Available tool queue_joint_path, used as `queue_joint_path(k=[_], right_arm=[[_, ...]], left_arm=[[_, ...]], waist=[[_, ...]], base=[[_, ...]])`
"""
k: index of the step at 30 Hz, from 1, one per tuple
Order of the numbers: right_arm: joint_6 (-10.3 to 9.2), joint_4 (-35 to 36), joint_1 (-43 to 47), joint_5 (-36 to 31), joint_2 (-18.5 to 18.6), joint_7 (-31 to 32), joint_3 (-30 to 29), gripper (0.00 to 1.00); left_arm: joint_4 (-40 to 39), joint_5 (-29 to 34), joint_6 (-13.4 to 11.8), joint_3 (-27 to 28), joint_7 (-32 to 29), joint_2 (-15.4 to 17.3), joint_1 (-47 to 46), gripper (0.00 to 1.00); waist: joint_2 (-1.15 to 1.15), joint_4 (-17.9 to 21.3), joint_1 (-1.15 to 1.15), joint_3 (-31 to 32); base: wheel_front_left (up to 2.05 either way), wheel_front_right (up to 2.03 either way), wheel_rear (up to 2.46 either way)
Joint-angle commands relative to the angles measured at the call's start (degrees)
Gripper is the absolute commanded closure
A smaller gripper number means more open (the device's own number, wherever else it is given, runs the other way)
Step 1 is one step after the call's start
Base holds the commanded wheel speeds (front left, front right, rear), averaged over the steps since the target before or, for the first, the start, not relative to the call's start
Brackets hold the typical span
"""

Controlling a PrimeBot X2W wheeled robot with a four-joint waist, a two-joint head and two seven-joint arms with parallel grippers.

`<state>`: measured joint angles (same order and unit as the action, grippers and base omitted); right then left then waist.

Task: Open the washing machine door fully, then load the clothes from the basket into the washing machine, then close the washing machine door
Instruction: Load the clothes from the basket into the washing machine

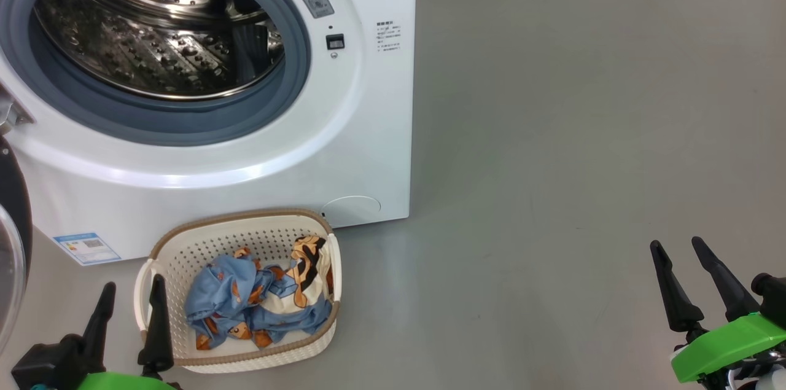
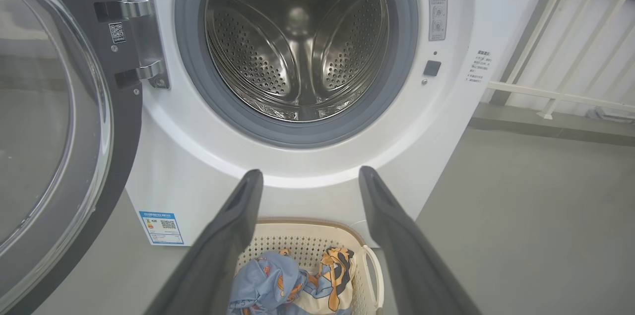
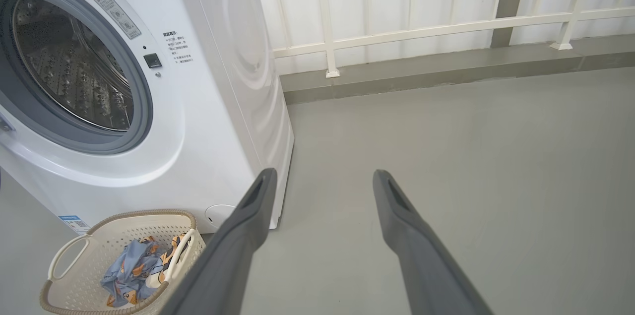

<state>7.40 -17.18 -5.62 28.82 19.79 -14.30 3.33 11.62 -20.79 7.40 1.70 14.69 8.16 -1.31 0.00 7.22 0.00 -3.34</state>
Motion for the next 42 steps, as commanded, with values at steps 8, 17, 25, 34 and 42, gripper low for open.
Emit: queue_joint_path(k=[8,17,25,34,42], right_arm=[[0.09,1.51,-1.38,-0.38,0.9,-0.7,1.17,0.0],[0.09,1.59,-1.37,-0.42,0.79,-0.7,1.45,0.0],[0.09,1.65,-0.98,-0.35,1.04,-0.7,1.75,0.0],[0.09,1.9,-0.99,-0.42,0.95,-0.7,2.13,0.0],[0.09,2.94,-2.16,-0.59,0.37,-0.7,2.27,0.0]], left_arm=[[-1.53,-1.04,0.09,1.35,0.3,2.01,-3.32,0.0],[-1.36,-0.64,0.09,0.64,0.3,2.02,-3.26,0.0],[-1.86,-0.26,0.09,0.63,0.3,1.51,-2.82,0.0],[-0.86,0.08,0.09,0.75,0.3,0.0,-1.61,0.0],[3.59,1.34,0.09,1.04,0.3,-2.01,-1.91,0.0]], waist=[[0.0,-0.27,0.0,-0.42],[0.0,-0.38,0.0,-0.15],[0.0,-0.71,0.0,0.24],[0.0,-0.79,0.0,0.25],[0.0,-0.52,0.0,-2.45]], base=[[0.55,-1.39,0.84],[0.99,-1.73,0.74],[0.43,-0.46,0.03],[0.0,0.0,0.0],[0.0,0.0,0.0]])
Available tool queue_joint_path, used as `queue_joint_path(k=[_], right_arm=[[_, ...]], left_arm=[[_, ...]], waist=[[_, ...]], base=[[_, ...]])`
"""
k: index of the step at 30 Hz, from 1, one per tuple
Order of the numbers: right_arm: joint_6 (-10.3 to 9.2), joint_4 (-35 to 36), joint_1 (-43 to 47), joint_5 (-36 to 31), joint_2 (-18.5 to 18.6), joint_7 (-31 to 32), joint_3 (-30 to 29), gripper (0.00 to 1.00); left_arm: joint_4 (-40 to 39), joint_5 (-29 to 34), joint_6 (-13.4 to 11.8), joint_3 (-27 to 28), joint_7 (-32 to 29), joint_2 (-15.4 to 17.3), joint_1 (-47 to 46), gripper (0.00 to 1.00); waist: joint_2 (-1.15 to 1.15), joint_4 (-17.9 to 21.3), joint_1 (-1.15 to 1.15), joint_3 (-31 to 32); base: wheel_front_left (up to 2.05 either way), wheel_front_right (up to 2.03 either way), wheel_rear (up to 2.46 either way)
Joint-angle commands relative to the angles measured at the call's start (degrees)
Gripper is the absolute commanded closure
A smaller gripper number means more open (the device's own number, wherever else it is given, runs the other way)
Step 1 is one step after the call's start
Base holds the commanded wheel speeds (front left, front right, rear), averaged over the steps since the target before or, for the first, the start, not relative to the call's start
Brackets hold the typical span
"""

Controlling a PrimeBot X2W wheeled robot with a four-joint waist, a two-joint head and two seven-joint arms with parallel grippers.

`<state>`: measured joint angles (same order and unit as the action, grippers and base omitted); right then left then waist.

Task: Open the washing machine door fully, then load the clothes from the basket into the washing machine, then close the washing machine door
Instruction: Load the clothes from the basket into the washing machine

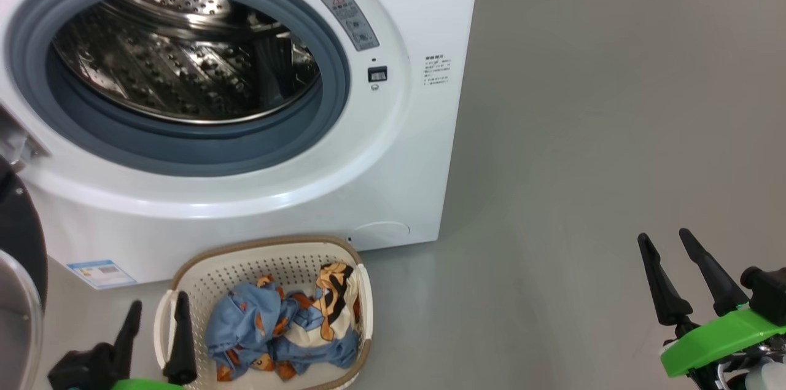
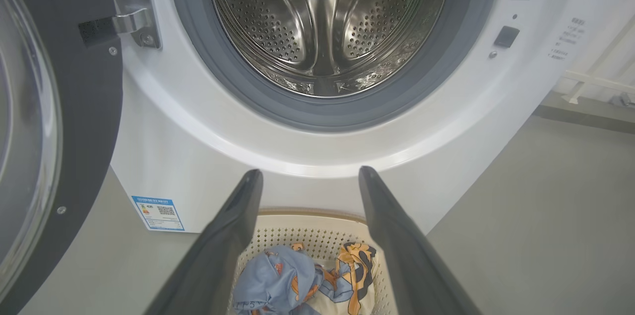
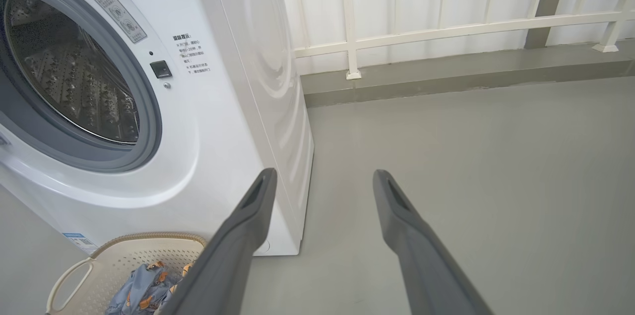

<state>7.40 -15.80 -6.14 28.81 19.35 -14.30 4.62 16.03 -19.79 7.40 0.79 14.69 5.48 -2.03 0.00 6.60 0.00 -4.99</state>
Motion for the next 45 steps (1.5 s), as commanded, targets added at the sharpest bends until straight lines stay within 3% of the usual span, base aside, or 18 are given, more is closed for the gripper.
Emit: queue_joint_path(k=[1,12,31,45], right_arm=[[0.09,1.71,-1.88,-0.62,0.71,-0.7,0.96,0.0],[0.09,3.14,-5.15,-0.71,-1.24,-0.7,1.18,0.0],[0.09,5.84,-14.01,-1.08,-3.75,-0.7,2.5,0.0],[0.09,7.57,-17.99,-0.79,-4.18,-0.7,4.34,0.0]], left_arm=[[0.04,0.47,0.09,1.94,0.3,0.44,-1.44,0.0],[9.89,2.27,0.09,0.62,0.31,-0.42,-7.41,0.0],[37.06,2.58,0.09,-5.81,0.31,4.39,-30.33,0.0],[48.05,3.45,0.09,-8.5,0.31,7.0,-40.53,0.0]], waist=[[0.0,0.17,0.0,-1.31],[0.0,1.32,0.0,-8.12],[0.0,4.31,0.0,-24.09],[0.0,5.7,0.0,-30.67]], base=[[0.0,0.0,0.0],[0.0,0.0,0.0],[0.0,0.0,0.0],[0.0,0.0,0.0]])
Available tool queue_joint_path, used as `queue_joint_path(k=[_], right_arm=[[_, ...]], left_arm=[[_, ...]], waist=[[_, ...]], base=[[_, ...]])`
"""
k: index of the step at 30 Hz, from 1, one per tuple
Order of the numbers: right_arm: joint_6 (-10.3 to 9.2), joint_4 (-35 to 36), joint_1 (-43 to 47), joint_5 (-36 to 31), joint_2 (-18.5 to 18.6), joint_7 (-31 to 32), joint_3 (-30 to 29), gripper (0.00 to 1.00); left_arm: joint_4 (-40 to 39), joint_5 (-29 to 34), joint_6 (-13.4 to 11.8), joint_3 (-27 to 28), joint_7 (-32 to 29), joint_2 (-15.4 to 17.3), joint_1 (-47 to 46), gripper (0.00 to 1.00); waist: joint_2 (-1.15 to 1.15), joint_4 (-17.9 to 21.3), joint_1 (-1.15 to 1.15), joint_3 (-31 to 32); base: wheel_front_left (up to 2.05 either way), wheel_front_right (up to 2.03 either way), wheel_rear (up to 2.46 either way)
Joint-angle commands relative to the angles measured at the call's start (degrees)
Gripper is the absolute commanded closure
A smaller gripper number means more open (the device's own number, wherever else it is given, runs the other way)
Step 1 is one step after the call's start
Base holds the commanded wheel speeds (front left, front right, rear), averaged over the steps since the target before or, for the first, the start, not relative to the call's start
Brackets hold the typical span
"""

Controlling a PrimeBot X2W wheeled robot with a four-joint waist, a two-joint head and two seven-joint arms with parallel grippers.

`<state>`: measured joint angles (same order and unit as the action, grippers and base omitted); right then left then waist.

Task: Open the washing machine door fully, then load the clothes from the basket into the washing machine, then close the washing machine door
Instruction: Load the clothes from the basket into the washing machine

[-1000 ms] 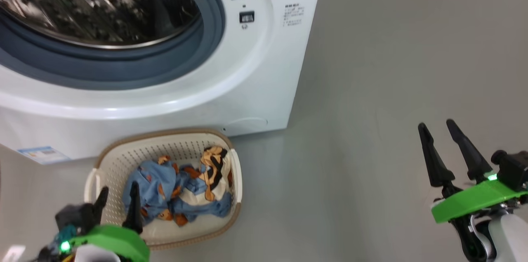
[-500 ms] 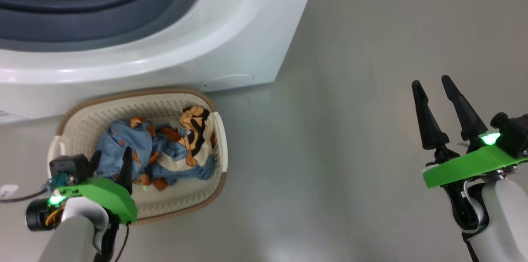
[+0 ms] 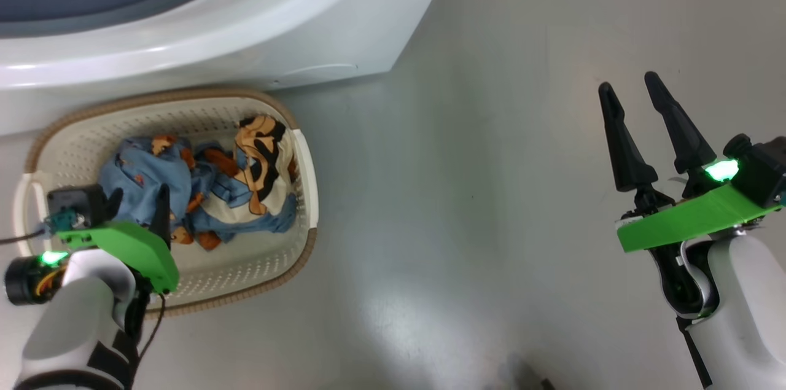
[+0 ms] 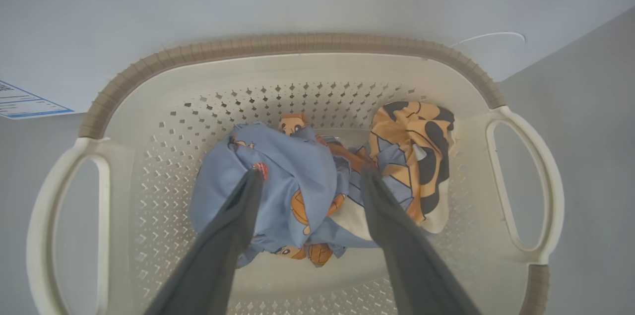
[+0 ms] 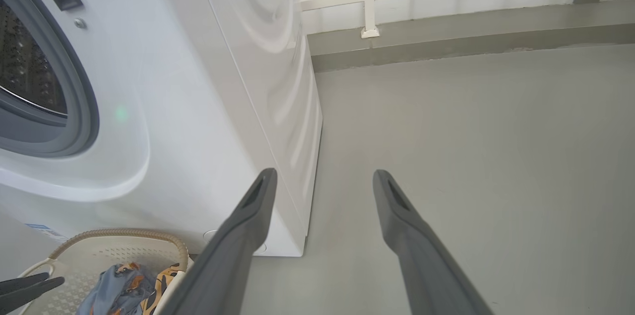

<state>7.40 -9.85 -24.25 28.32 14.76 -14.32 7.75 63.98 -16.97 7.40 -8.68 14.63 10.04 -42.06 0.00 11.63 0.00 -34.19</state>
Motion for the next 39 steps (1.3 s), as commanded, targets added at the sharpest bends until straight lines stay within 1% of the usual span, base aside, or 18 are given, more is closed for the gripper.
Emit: queue_joint_path(k=[1,11,19,39], right_arm=[[0.09,1.76,-0.05,-0.27,0.39,-0.68,1.38,0.0],[0.09,2.74,-1.43,0.07,-0.07,-0.68,2.55,0.0],[0.09,3.74,-2.82,0.1,-0.53,-0.68,3.1,0.0],[0.09,5.6,-5.47,0.19,-0.89,-0.68,6.16,0.0]], left_arm=[[0.64,0.63,0.09,0.91,0.37,2.52,-1.0,0.0],[5.33,1.61,0.06,-0.55,0.37,3.94,-5.61,0.0],[8.31,2.2,-0.87,-1.63,0.34,4.59,-9.7,0.0],[9.88,1.34,-3.83,-2.61,-4.15,7.14,-15.34,0.0]], waist=[[0.0,0.8,0.0,-1.91],[0.0,1.94,0.0,-5.99],[0.0,2.46,0.0,-9.44],[0.0,3.66,0.0,-14.95]], base=[[0.0,0.0,0.0],[0.0,0.0,0.0],[0.0,0.0,0.0],[0.0,0.0,0.0]])
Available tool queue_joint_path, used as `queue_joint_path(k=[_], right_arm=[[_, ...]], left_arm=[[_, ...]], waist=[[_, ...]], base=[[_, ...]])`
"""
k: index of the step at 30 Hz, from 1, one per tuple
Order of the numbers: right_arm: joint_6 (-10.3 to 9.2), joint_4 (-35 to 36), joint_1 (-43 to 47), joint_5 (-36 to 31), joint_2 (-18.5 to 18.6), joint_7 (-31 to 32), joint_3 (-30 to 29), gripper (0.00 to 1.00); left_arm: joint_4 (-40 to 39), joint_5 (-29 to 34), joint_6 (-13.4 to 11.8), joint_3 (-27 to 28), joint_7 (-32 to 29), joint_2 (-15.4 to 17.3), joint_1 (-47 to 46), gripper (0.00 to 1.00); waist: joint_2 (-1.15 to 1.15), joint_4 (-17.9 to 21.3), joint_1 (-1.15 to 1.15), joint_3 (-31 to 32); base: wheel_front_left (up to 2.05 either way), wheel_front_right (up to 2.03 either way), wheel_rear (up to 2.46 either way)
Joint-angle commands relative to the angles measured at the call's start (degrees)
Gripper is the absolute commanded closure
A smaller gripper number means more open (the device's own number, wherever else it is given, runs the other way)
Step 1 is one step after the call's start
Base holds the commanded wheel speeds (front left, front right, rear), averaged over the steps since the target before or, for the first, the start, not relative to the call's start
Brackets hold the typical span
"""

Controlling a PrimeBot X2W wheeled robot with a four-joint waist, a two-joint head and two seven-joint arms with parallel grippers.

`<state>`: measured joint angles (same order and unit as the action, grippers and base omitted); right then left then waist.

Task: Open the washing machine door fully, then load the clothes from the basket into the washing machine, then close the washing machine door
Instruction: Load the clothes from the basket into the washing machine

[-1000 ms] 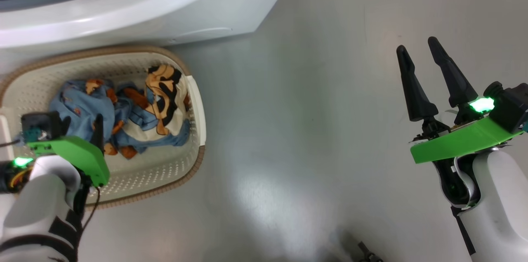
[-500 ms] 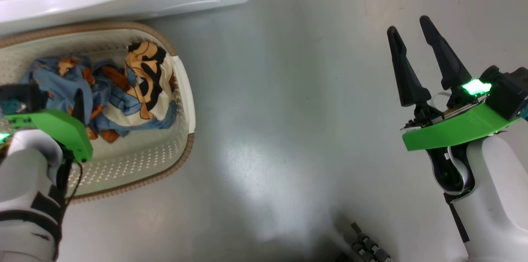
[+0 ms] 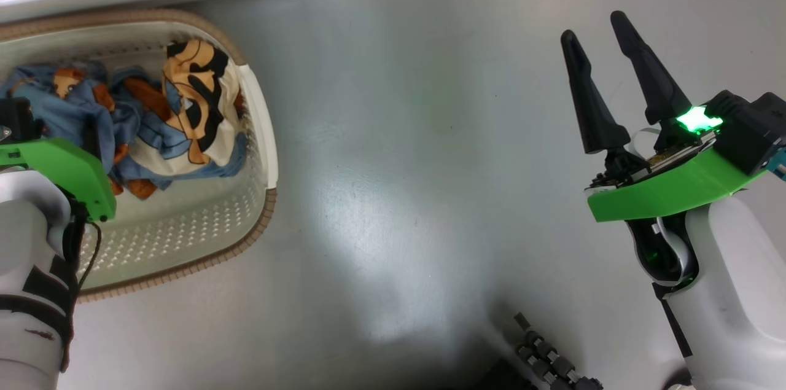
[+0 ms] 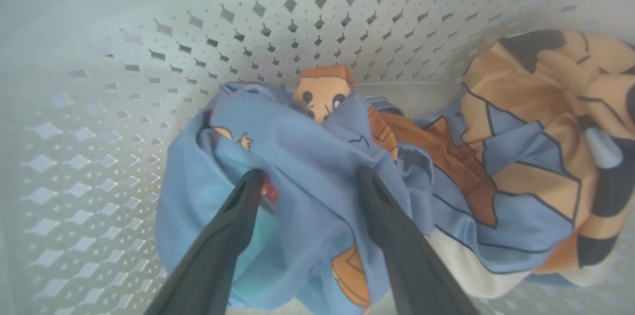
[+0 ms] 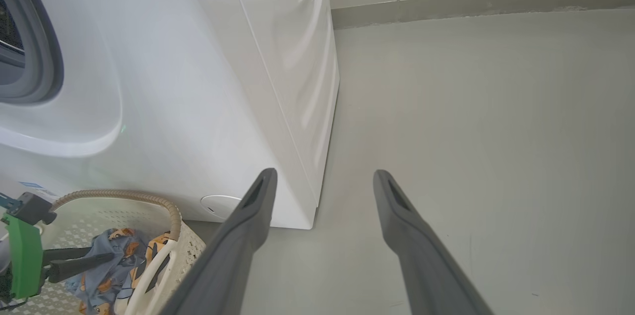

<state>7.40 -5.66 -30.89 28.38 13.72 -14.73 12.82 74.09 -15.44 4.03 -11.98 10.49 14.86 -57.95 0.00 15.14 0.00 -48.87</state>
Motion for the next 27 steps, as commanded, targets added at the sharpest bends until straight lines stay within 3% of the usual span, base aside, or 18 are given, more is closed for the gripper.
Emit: queue_joint_path(k=[1,3,4,5,6,7,18,27], right_arm=[[0.09,1.4,1.14,0.12,0.18,-0.27,1.24,0.0],[0.09,1.37,1.01,0.14,0.23,-0.27,1.53,0.0],[0.09,1.35,0.91,0.13,0.26,-0.27,1.71,0.0],[0.09,1.37,0.8,0.13,0.29,-0.27,1.88,0.0],[0.09,1.39,0.67,0.14,0.3,-0.27,2.04,0.0],[0.09,1.39,0.54,0.12,0.31,-0.27,2.17,0.0],[0.09,0.59,0.85,-0.06,0.76,-0.27,1.72,0.0],[0.09,-0.91,2.58,0.28,0.87,-0.27,0.88,0.0]], left_arm=[[-0.21,-0.33,-0.63,0.72,-0.28,2.29,0.46,0.0],[-0.19,-0.55,-0.94,0.68,-1.21,2.24,0.35,0.0],[-0.18,-0.7,-1.0,0.7,-1.56,2.21,0.31,0.18],[-0.17,-0.78,-1.01,0.66,-1.86,2.33,0.3,0.73],[-0.17,-0.98,-0.85,0.71,-2.19,2.53,0.31,0.91],[-0.16,-1.23,-0.72,0.82,-2.4,2.67,0.34,1.0],[-0.14,-3.77,0.24,1.75,-0.76,1.38,2.26,1.0],[-0.61,-6.95,2.16,3.39,4.01,-0.67,5.9,1.0]], waist=[[0.0,0.18,0.0,-0.36],[0.0,0.31,0.0,-0.49],[0.0,0.39,0.0,-0.53],[0.0,0.49,0.0,-0.55],[0.0,0.61,0.0,-0.56],[0.0,0.7,0.0,-0.48],[0.0,-0.59,0.0,2.73],[0.0,-2.55,0.0,9.54]], base=[[0.0,0.0,0.0],[0.0,0.0,0.0],[0.0,0.0,0.0],[0.0,0.0,0.0],[0.0,0.0,0.0],[0.0,0.0,0.0],[0.0,0.0,0.0],[0.0,0.0,0.0]])
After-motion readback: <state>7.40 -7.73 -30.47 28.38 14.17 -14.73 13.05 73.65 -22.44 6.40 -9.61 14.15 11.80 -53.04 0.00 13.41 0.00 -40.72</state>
